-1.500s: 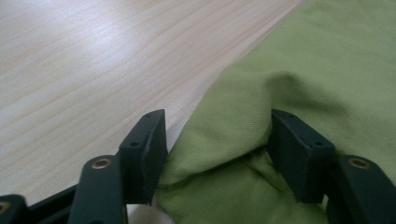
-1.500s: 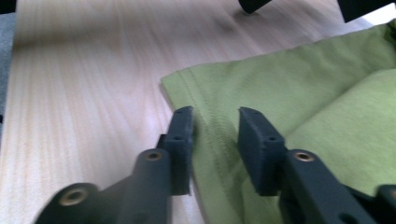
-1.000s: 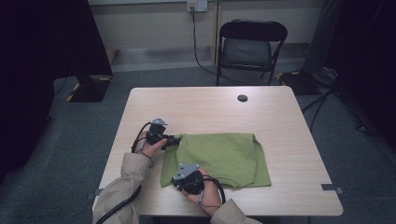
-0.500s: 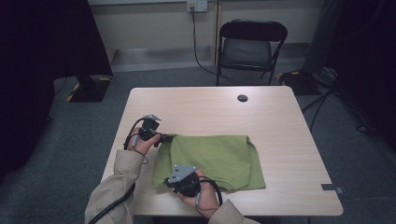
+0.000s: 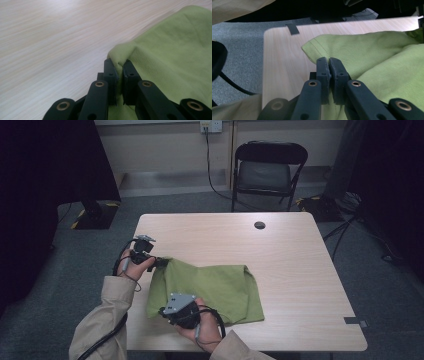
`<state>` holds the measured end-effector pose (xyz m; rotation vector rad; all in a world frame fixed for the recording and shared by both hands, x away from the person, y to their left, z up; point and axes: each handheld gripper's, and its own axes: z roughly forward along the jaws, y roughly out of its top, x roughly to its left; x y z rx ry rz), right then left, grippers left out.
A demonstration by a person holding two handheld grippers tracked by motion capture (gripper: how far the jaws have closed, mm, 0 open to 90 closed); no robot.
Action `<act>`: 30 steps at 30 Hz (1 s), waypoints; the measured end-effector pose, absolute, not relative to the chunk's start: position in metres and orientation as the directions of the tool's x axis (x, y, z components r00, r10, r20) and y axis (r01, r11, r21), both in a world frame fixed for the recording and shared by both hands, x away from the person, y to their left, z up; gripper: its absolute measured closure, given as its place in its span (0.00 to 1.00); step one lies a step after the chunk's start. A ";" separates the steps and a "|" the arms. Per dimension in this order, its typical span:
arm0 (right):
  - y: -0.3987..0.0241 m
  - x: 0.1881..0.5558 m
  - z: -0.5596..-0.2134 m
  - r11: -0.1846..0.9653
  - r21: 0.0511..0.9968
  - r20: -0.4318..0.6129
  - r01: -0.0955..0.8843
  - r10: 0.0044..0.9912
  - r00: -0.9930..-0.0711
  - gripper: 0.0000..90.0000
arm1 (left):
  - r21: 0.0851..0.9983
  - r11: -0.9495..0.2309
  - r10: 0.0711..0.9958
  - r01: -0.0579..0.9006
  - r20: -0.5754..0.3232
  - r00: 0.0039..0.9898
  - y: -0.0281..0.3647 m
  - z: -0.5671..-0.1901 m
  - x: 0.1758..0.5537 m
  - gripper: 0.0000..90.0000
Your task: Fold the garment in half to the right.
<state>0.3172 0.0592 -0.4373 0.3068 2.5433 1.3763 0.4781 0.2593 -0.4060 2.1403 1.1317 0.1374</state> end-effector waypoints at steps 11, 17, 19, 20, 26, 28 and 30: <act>0.099 0.314 -0.420 0.522 0.852 -0.105 0.041 0.248 -0.963 0.96 | 0.612 -0.371 0.797 0.698 -0.176 0.578 0.297 -0.384 0.468 0.94; 0.118 0.312 -0.412 0.506 0.862 -0.102 0.031 0.233 -0.967 0.96 | 0.608 -0.369 0.814 0.703 -0.153 0.560 0.314 -0.372 0.463 0.94; 0.125 0.311 -0.408 0.504 0.863 -0.105 0.024 0.225 -0.969 0.96 | 0.605 -0.368 0.819 0.706 -0.149 0.555 0.319 -0.367 0.461 0.94; 0.131 0.310 -0.406 0.496 0.868 -0.101 0.021 0.218 -0.971 0.96 | 0.604 -0.368 0.821 0.707 -0.145 0.552 0.321 -0.365 0.461 0.94; 0.144 0.305 -0.399 0.470 0.883 -0.099 0.009 0.204 -0.974 0.96 | 0.593 -0.364 0.838 0.718 -0.127 0.530 0.336 -0.355 0.455 0.94; 0.143 0.306 -0.398 0.460 0.887 -0.088 0.019 0.209 -0.974 0.96 | 0.594 -0.357 0.841 0.721 -0.131 0.525 0.337 -0.356 0.455 0.94; 0.140 0.307 -0.399 0.464 0.886 -0.089 0.019 0.211 -0.974 0.96 | 0.591 -0.357 0.841 0.724 -0.133 0.524 0.335 -0.357 0.456 0.93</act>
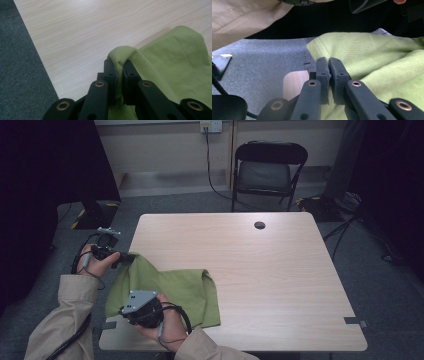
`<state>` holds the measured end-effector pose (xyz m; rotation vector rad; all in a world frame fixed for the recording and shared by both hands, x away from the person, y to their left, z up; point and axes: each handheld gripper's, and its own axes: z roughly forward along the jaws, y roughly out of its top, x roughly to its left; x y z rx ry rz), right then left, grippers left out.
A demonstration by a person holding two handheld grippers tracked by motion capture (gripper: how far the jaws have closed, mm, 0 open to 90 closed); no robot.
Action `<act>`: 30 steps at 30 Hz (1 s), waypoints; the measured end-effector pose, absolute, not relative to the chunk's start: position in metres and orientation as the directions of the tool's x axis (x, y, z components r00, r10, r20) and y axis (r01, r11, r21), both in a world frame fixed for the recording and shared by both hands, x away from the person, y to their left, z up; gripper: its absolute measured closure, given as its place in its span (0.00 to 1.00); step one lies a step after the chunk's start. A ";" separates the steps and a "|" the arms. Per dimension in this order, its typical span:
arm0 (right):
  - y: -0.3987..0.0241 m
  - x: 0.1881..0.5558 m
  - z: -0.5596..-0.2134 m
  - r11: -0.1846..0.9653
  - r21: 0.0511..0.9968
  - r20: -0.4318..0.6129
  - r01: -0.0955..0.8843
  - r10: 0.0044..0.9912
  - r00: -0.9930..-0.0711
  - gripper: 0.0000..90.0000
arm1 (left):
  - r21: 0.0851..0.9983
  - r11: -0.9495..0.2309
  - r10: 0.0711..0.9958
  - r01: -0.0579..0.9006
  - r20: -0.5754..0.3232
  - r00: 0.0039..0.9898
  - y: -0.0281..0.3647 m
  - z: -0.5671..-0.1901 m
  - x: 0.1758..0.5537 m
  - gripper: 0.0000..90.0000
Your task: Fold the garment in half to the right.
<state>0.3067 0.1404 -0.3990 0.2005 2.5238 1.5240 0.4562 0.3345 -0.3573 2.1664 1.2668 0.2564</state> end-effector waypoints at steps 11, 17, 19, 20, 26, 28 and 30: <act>0.118 0.308 -0.400 0.454 0.890 -0.079 0.037 0.233 -0.969 0.95 | 0.586 -0.404 0.811 0.703 -0.126 0.571 0.289 -0.348 0.467 0.93; 0.098 0.309 -0.398 0.437 0.898 -0.071 0.050 0.255 -0.964 0.95 | 0.576 -0.424 0.801 0.699 -0.121 0.586 0.263 -0.343 0.472 0.93; 0.090 0.310 -0.399 0.434 0.899 -0.067 0.058 0.267 -0.961 0.95 | 0.569 -0.429 0.798 0.701 -0.123 0.589 0.255 -0.342 0.474 0.93; 0.086 0.310 -0.400 0.430 0.901 -0.063 0.063 0.271 -0.961 0.95 | 0.568 -0.435 0.798 0.699 -0.117 0.591 0.252 -0.342 0.475 0.93; 0.063 0.312 -0.404 0.412 0.907 -0.042 0.092 0.305 -0.952 0.95 | 0.554 -0.454 0.792 0.698 -0.108 0.601 0.235 -0.340 0.480 0.93; 0.058 0.312 -0.405 0.409 0.908 -0.044 0.093 0.313 -0.949 0.95 | 0.550 -0.458 0.791 0.699 -0.107 0.602 0.230 -0.340 0.481 0.93; 0.052 0.313 -0.407 0.408 0.907 -0.038 0.101 0.319 -0.947 0.95 | 0.545 -0.461 0.790 0.700 -0.108 0.604 0.224 -0.340 0.482 0.93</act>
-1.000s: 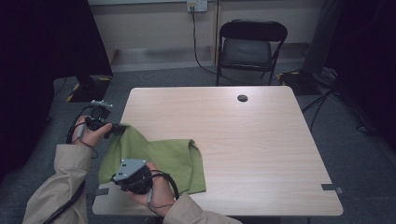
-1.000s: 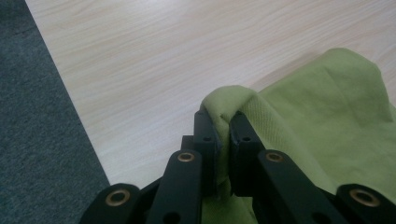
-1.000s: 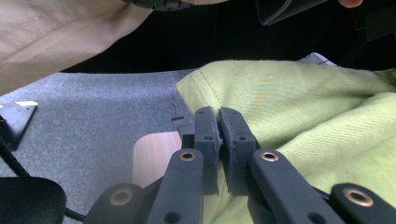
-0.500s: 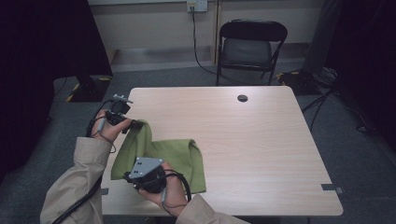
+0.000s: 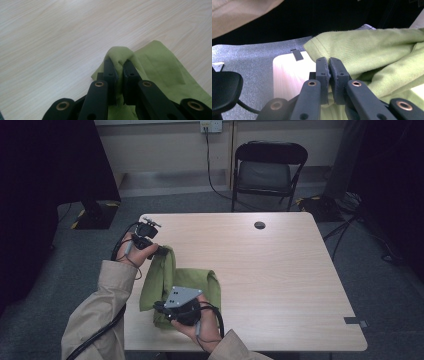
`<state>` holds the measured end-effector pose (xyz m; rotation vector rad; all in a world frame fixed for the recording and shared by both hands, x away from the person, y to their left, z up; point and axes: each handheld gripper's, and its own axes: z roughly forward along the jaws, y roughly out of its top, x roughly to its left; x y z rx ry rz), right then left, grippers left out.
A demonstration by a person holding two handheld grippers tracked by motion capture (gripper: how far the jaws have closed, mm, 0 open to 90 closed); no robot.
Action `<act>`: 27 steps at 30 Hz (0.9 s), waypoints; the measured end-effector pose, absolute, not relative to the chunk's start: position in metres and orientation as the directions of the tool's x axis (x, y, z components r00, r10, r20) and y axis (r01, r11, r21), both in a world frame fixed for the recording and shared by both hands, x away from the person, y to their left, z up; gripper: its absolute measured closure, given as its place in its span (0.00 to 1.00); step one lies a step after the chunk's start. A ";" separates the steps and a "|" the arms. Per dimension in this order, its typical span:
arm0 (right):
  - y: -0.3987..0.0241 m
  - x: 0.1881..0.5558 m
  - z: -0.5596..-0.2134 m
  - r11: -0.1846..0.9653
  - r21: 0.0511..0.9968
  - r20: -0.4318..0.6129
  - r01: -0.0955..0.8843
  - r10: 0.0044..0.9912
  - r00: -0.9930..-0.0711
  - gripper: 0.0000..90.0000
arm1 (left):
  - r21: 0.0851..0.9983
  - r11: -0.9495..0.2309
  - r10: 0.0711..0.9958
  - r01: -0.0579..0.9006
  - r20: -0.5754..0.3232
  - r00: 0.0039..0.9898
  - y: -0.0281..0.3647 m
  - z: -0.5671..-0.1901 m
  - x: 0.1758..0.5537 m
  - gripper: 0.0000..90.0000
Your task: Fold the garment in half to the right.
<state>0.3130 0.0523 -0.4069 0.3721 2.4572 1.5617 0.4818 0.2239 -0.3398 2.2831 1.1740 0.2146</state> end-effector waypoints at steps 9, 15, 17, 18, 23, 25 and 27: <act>0.028 0.314 -0.418 0.396 0.908 -0.015 0.134 0.351 -0.936 0.95 | 0.516 -0.500 0.774 0.695 -0.094 0.626 0.196 -0.345 0.488 0.93; 0.015 0.316 -0.428 0.390 0.906 0.008 0.164 0.371 -0.929 0.94 | 0.489 -0.519 0.764 0.701 -0.103 0.637 0.177 -0.356 0.493 0.92; 0.011 0.316 -0.431 0.391 0.904 0.013 0.171 0.376 -0.927 0.94 | 0.483 -0.527 0.758 0.699 -0.105 0.644 0.171 -0.358 0.494 0.92; 0.010 0.316 -0.432 0.392 0.903 0.014 0.174 0.378 -0.926 0.94 | 0.478 -0.529 0.756 0.701 -0.109 0.646 0.168 -0.359 0.494 0.92; 0.003 0.316 -0.439 0.394 0.899 0.026 0.191 0.388 -0.921 0.94 | 0.461 -0.547 0.742 0.699 -0.120 0.660 0.153 -0.367 0.495 0.91; 0.000 0.316 -0.441 0.399 0.896 0.030 0.198 0.390 -0.920 0.94 | 0.452 -0.545 0.744 0.706 -0.127 0.656 0.148 -0.370 0.495 0.91; -0.003 0.316 -0.443 0.402 0.894 0.030 0.200 0.392 -0.919 0.94 | 0.442 -0.546 0.743 0.712 -0.136 0.655 0.144 -0.373 0.496 0.91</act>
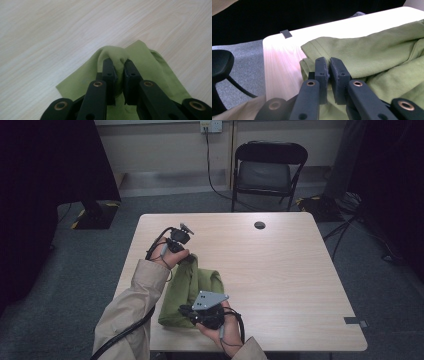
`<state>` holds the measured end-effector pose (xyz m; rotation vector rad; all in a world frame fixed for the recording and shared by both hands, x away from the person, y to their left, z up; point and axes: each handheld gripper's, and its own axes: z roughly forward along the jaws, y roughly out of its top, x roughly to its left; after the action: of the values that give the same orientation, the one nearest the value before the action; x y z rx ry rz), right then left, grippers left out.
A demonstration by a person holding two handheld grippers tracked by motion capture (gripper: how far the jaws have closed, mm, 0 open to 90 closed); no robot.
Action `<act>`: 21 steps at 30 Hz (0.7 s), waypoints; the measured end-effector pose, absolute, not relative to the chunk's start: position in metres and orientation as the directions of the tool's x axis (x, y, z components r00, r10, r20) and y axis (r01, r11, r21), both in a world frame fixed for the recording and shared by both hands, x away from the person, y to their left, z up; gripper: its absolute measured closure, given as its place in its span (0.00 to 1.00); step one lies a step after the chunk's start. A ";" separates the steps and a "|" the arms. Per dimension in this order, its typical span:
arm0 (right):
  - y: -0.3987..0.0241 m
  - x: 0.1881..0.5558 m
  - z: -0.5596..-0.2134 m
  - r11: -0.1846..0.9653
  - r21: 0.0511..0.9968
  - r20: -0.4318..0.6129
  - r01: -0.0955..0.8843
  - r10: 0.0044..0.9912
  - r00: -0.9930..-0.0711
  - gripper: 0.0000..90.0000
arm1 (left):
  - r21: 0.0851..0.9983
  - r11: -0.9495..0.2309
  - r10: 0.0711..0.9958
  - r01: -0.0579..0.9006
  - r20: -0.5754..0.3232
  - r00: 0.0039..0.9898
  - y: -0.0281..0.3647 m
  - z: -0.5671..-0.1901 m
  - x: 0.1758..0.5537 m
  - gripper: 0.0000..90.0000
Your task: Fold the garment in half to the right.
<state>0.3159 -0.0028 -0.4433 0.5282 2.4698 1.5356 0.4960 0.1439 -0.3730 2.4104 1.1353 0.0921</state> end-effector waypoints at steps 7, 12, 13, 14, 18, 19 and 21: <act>-0.018 0.317 -0.454 0.398 0.887 0.054 0.235 0.415 -0.908 0.92 | 0.438 -0.554 0.734 0.708 -0.143 0.664 0.130 -0.380 0.498 0.91; -0.027 0.319 -0.460 0.398 0.881 0.065 0.256 0.434 -0.899 0.93 | 0.424 -0.570 0.727 0.704 -0.140 0.672 0.117 -0.387 0.500 0.90; -0.028 0.319 -0.461 0.398 0.881 0.064 0.256 0.435 -0.898 0.93 | 0.421 -0.565 0.730 0.709 -0.144 0.668 0.115 -0.388 0.499 0.90; -0.029 0.319 -0.462 0.398 0.880 0.066 0.258 0.436 -0.897 0.93 | 0.419 -0.566 0.730 0.710 -0.144 0.668 0.112 -0.389 0.500 0.90; -0.034 0.319 -0.464 0.399 0.878 0.066 0.263 0.444 -0.894 0.93 | 0.413 -0.576 0.724 0.706 -0.143 0.675 0.103 -0.394 0.500 0.90; -0.035 0.319 -0.465 0.399 0.878 0.067 0.264 0.444 -0.894 0.92 | 0.411 -0.578 0.722 0.705 -0.144 0.676 0.101 -0.395 0.501 0.90; -0.037 0.319 -0.466 0.401 0.876 0.068 0.268 0.447 -0.892 0.92 | 0.409 -0.579 0.721 0.705 -0.145 0.677 0.098 -0.397 0.500 0.90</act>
<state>0.3188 -0.0369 -0.4661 0.6390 2.4756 1.4982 0.5002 0.0984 -0.3971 2.4547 1.1089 0.0512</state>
